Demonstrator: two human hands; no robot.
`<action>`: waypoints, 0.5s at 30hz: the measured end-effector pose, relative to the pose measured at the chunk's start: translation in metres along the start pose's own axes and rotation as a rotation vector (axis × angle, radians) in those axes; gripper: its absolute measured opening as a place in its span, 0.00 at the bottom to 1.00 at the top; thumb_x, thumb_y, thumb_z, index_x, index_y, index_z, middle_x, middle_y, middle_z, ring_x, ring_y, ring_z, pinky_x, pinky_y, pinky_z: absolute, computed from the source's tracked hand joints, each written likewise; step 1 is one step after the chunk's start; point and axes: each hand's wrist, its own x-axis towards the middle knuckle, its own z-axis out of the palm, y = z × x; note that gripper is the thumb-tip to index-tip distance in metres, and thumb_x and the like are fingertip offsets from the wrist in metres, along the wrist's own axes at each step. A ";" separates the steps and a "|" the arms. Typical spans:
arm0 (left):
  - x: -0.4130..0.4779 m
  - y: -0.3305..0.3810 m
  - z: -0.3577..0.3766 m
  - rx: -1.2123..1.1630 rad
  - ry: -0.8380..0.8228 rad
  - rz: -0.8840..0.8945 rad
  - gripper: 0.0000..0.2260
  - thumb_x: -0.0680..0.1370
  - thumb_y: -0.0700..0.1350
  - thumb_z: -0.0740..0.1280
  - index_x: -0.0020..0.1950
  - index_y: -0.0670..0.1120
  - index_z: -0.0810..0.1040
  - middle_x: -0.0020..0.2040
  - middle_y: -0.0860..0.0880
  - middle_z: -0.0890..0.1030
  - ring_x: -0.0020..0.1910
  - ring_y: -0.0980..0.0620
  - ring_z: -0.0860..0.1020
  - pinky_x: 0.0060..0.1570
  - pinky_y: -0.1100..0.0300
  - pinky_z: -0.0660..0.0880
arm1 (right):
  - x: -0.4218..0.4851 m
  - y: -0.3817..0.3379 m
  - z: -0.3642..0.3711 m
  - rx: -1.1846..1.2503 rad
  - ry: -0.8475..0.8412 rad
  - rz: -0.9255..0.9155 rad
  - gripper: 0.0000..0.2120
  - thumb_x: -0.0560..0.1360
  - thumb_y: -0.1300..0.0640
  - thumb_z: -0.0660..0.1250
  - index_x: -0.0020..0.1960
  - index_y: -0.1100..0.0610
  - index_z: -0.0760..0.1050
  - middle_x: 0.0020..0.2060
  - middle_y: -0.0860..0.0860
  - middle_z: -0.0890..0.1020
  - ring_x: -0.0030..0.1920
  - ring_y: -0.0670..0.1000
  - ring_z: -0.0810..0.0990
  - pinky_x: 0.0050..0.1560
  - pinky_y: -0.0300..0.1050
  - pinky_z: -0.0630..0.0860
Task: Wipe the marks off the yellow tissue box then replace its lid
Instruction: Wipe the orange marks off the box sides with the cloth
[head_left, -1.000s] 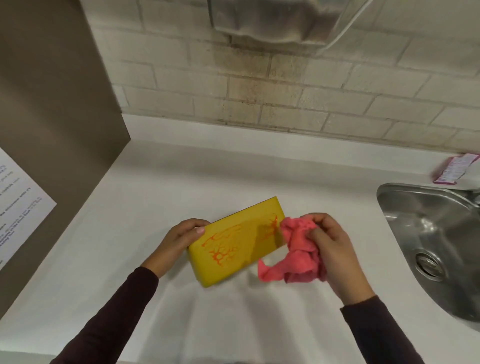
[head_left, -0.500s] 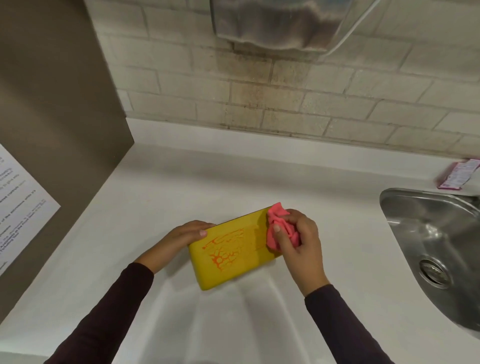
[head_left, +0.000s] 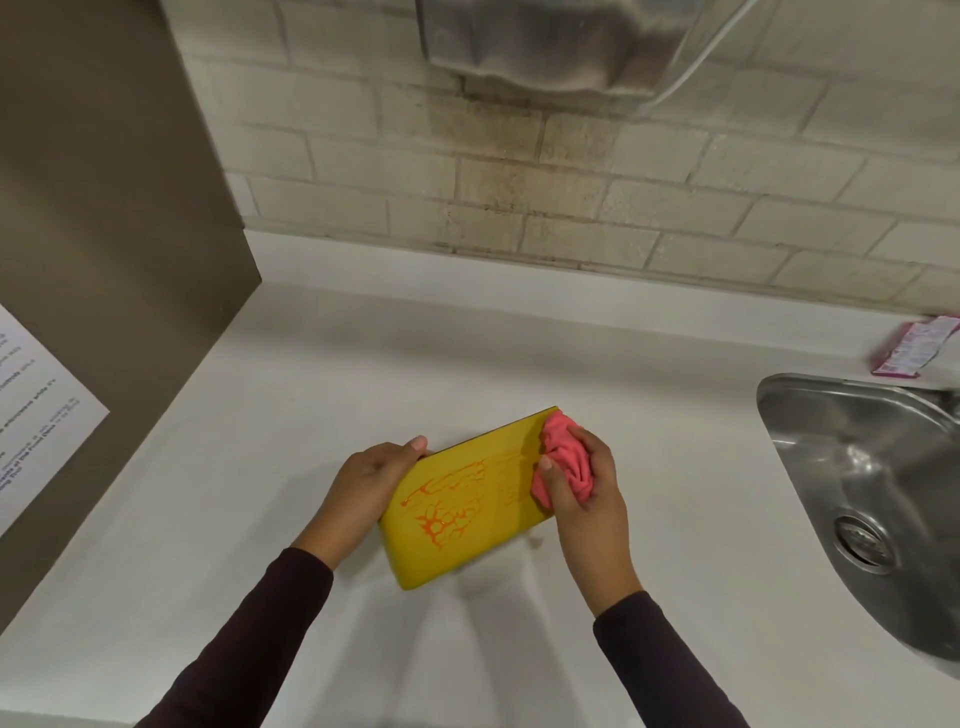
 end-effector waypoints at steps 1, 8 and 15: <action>-0.001 0.001 0.000 0.002 0.002 -0.004 0.13 0.77 0.56 0.61 0.45 0.53 0.83 0.46 0.47 0.83 0.46 0.49 0.81 0.48 0.55 0.74 | -0.001 -0.001 0.001 -0.007 0.005 -0.017 0.17 0.75 0.49 0.65 0.61 0.36 0.67 0.61 0.41 0.73 0.62 0.40 0.72 0.59 0.35 0.72; -0.003 -0.002 -0.003 0.008 -0.030 0.007 0.13 0.77 0.53 0.63 0.49 0.48 0.83 0.47 0.48 0.83 0.47 0.50 0.80 0.49 0.55 0.74 | -0.013 0.016 0.010 -0.407 0.204 -0.245 0.19 0.76 0.49 0.56 0.65 0.49 0.71 0.61 0.50 0.67 0.59 0.43 0.61 0.59 0.41 0.62; -0.004 0.000 -0.003 0.001 -0.054 -0.011 0.10 0.77 0.49 0.64 0.49 0.47 0.83 0.47 0.49 0.82 0.48 0.51 0.80 0.46 0.59 0.73 | 0.006 0.004 0.016 -0.329 0.238 -0.193 0.19 0.75 0.46 0.56 0.62 0.50 0.74 0.57 0.45 0.68 0.56 0.43 0.62 0.56 0.38 0.62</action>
